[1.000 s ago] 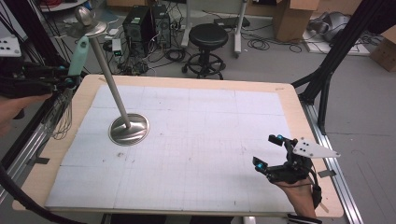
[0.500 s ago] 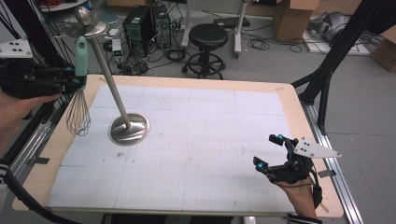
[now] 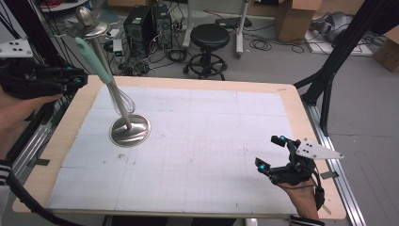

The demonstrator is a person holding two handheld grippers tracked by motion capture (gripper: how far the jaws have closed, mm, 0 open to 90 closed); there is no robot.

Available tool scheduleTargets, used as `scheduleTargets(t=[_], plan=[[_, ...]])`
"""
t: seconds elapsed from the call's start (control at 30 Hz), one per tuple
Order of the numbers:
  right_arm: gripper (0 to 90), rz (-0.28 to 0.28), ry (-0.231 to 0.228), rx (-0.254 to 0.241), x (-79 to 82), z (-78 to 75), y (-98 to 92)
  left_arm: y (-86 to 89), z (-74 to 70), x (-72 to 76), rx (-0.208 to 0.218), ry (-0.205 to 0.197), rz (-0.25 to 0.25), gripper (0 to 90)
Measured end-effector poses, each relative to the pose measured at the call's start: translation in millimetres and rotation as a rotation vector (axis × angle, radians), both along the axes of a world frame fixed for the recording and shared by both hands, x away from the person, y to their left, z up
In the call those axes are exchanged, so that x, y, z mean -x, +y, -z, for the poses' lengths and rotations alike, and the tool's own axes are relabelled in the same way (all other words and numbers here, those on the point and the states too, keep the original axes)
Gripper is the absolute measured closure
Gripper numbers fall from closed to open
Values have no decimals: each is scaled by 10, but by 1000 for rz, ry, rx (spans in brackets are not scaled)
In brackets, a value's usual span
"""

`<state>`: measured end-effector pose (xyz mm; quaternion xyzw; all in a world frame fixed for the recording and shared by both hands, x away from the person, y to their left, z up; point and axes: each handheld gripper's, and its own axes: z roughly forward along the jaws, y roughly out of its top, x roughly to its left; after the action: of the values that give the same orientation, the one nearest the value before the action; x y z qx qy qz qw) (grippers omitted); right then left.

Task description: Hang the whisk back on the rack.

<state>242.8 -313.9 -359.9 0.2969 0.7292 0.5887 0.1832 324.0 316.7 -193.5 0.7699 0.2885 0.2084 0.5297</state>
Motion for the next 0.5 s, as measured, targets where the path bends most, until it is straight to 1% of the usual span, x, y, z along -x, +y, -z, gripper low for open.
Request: scheduleTargets(t=[0.1,0.27,0.33,0.43,0.5], plan=[[3,2,2,-2,6,-6,-3,5,17,36,-2,-5,10,670],[3,4,-6,-4,11,-16,-12,10,84,163,4,-13,13,627],[3,6,-6,-6,16,-19,-20,8,120,228,8,-20,11,577],[3,11,-6,-8,24,-18,-33,-8,182,328,10,-40,1,476],[3,12,-9,-8,29,-19,-42,-21,224,396,4,-50,-2,408]])
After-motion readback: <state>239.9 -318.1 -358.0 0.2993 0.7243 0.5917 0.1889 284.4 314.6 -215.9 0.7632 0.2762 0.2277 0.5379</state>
